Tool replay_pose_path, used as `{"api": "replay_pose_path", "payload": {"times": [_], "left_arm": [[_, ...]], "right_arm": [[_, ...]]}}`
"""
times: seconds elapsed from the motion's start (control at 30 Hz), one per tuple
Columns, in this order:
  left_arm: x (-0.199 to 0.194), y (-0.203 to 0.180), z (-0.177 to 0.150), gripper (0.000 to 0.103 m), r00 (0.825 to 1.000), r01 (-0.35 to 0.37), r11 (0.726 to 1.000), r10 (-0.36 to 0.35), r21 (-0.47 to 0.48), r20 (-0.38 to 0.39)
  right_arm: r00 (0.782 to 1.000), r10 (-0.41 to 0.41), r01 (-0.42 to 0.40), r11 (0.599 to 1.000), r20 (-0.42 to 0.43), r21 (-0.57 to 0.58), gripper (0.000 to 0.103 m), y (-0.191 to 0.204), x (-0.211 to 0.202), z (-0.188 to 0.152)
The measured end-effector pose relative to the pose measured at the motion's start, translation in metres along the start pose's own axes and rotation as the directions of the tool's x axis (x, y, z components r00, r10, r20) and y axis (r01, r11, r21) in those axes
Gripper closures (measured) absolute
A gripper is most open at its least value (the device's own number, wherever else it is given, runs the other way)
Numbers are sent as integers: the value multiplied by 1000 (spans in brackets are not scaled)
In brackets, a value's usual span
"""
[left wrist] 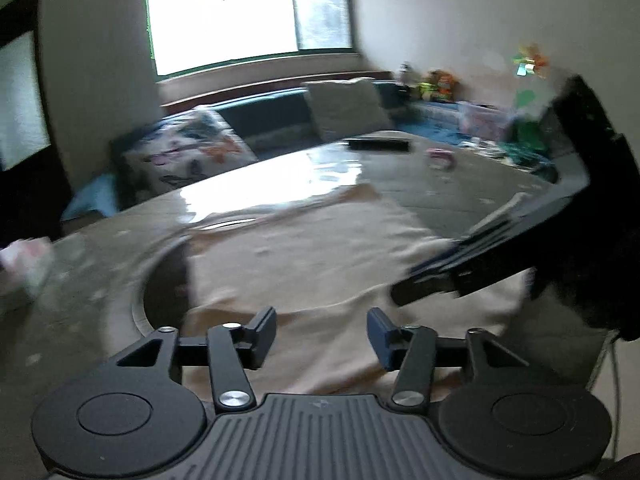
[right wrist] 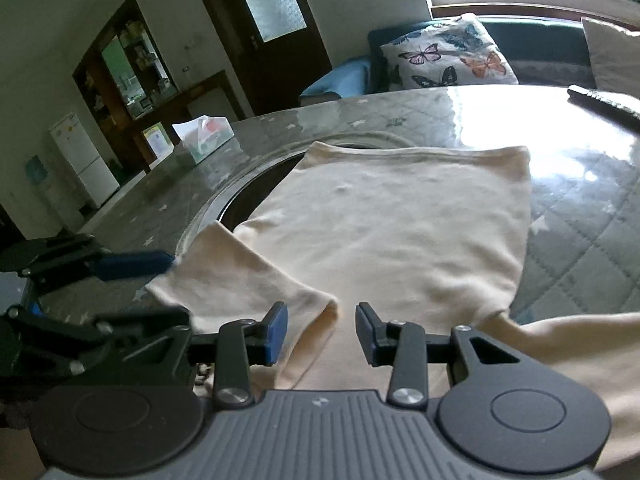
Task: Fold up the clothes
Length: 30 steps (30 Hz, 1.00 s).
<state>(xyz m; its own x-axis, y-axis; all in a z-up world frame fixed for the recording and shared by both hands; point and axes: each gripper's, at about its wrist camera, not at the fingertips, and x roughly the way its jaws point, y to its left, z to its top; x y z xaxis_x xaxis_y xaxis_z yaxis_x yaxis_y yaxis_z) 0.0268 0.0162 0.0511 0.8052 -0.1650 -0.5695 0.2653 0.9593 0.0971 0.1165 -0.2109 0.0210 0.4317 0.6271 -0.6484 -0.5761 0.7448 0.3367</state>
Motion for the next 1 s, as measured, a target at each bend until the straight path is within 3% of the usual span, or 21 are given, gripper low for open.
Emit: {"api": "replay_pose_path", "payload": {"times": [0.27,0.37,0.5,0.77,1.0], "left_arm": [[-8,45,-35,44,987,-140,985,130,-97,-99],[-8,51,-41,44,984,-152,980,138,-126,-111],[-4,53,-43,44,986,-144,978,128,-150,-107],[9,52,-48,44,984,-150,976,132,-156,-120],[12,44,-50,46,979,-176,978,162,-113,-125]], "right_arm": [[998,1,1,1000,-61,30,69,10,7,-13],[997,-6,7,1000,-81,10,76,21,8,-15],[996,-40,38,999,-78,-27,100,32,7,-13],[991,-117,127,966,60,-227,101,67,-23,28],[966,-129,205,910,223,-360,101,98,-58,72]]}}
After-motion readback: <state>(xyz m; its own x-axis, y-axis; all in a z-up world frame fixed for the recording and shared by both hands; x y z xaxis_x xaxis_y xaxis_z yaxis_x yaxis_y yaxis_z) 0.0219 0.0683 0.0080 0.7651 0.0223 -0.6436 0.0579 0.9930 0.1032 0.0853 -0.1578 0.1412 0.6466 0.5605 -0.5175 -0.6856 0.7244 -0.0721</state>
